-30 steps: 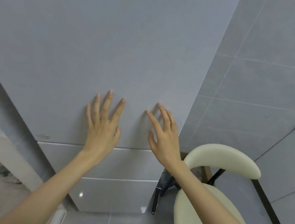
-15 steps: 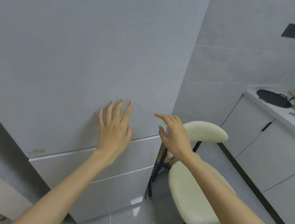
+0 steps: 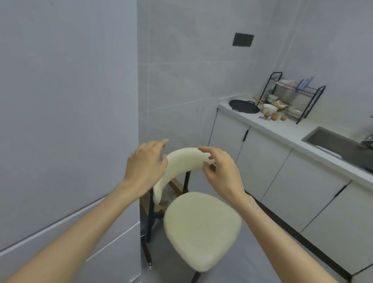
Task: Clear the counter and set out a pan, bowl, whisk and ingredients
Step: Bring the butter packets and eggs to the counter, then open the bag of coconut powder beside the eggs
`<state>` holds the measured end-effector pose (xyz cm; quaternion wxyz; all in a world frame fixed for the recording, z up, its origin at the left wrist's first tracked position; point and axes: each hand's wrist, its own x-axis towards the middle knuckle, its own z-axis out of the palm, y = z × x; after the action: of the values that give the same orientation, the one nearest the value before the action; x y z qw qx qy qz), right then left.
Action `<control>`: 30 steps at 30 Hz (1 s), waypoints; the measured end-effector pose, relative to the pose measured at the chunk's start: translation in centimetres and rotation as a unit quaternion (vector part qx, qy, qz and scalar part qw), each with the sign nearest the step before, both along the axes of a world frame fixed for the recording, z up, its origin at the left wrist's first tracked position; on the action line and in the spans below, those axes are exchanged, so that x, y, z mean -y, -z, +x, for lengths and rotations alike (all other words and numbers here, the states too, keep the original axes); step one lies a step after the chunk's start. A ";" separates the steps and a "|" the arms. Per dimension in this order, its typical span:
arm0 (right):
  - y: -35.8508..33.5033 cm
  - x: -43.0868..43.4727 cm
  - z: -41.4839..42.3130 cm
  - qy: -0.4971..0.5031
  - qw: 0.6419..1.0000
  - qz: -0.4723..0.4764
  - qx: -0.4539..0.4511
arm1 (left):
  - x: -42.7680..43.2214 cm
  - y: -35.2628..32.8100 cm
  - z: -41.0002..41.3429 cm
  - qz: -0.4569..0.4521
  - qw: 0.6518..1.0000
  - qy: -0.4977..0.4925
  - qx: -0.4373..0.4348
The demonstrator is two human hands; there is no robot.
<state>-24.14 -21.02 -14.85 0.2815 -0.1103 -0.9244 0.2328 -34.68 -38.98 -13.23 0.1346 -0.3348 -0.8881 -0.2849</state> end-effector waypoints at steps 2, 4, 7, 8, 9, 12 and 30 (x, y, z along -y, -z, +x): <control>-0.4 -2.7 1.8 0.033 0.999 -0.005 -0.003 | -3.4 -0.6 0.7 0.016 0.999 0.050 0.002; -0.7 -5.8 4.0 0.071 0.997 -0.017 -0.009 | -7.2 -1.0 1.7 0.031 0.995 0.098 0.002; -0.9 -10.4 7.4 0.121 0.992 -0.027 -0.022 | -13.0 -1.4 3.4 0.044 0.987 0.157 0.005; -0.9 -11.7 8.4 0.135 0.990 -0.028 -0.027 | -14.8 -1.4 3.8 0.046 0.984 0.172 0.006; -0.9 -13.3 9.5 0.150 0.988 -0.030 -0.032 | -16.9 -1.5 4.4 0.050 0.981 0.185 0.005; -0.9 -18.2 12.8 0.189 0.980 -0.041 -0.041 | -23.1 -1.7 6.4 0.064 0.973 0.220 0.012; -4.1 -47.0 19.4 0.216 0.974 -0.044 -0.045 | -54.3 -3.3 12.2 0.083 0.960 0.263 0.051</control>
<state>-4.77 25.94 -10.76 0.3617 -0.3089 -0.8538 0.2117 -22.47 15.32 -9.91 0.0364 -0.5290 -0.7474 -0.4001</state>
